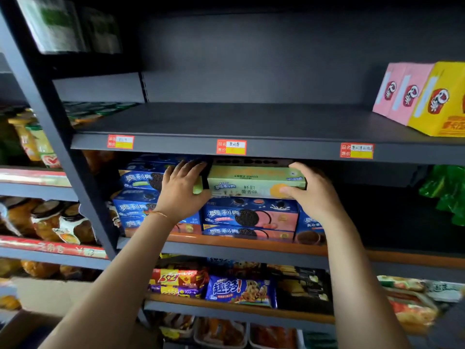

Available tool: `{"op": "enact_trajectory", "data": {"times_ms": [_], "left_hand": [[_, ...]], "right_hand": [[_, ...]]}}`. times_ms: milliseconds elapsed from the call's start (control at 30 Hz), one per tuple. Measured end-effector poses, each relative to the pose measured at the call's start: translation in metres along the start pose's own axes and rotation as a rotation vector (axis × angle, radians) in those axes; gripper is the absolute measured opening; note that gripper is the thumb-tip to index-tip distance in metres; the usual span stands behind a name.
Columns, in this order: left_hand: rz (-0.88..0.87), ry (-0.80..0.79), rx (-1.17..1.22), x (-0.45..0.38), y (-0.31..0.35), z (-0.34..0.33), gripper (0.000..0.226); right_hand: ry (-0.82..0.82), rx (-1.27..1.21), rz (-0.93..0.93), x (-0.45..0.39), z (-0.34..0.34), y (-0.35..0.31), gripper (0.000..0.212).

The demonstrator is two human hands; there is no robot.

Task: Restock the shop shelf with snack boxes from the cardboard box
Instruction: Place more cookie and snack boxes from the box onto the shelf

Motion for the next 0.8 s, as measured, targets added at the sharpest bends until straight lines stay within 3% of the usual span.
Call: {"op": "enact_trajectory", "data": {"times_ms": [100,367,500,600,700,800], "left_hand": [[-0.011,0.005,-0.040,-0.002,-0.001,-0.004,0.063],[-0.007,0.031,-0.079,-0.006,-0.003,-0.009,0.063],[-0.037,0.114,-0.001,-0.001,-0.002,-0.003,0.056],[-0.049,0.313,0.079,0.021,0.002,0.021,0.042],[0.052,0.388,0.258,0.068,-0.012,0.039,0.032],[0.239,0.327,0.355,0.131,-0.059,0.038,0.026]], "right_hand": [[-0.033,0.001,-0.007,-0.003,-0.008,-0.001,0.057],[-0.036,-0.013,-0.032,-0.006,-0.016,-0.003,0.059],[0.148,0.064,0.006,0.004,-0.013,-0.014,0.058],[0.305,-0.160,0.231,0.029,-0.023,-0.051,0.031],[0.092,-0.421,0.422,0.064,-0.073,-0.101,0.008],[-0.287,-0.503,0.412,0.097,-0.160,-0.138,0.011]]}}
Point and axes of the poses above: each hand's wrist, its own x-axis away from the middle knuckle, its own z-axis out of the back of the hand, y = z × x, the point moved 5 cm from there along -x, towards the middle knuckle, and after that the axes turned 12 degrees about -z, right-handed, at the moved point
